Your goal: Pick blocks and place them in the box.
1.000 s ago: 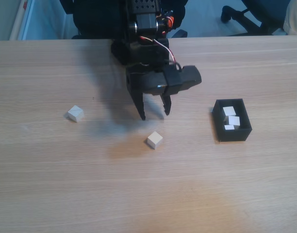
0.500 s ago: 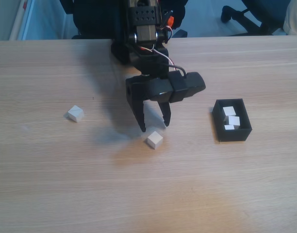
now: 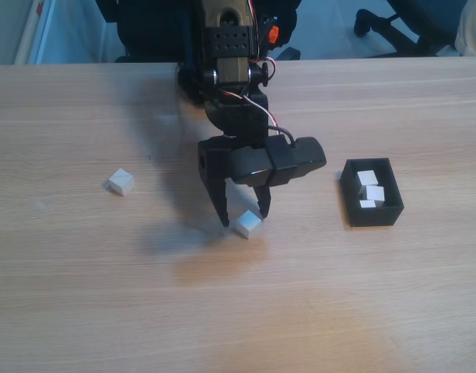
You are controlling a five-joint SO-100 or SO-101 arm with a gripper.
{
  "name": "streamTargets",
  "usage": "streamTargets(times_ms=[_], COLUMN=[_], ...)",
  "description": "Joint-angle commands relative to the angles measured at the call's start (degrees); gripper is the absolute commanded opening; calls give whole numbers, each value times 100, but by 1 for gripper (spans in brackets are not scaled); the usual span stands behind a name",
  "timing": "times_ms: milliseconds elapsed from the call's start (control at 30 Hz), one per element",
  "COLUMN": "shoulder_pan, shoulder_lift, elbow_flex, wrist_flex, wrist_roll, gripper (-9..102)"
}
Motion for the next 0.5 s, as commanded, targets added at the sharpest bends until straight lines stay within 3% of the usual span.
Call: streamTargets(times_ms=[0,467], shoulder_pan=[-35,9], shoulder_lift=[-79,-668], elbow_flex=[-387,-861], wrist_flex=[-97,-114], wrist_roll=[-53,-167], gripper=[22,20])
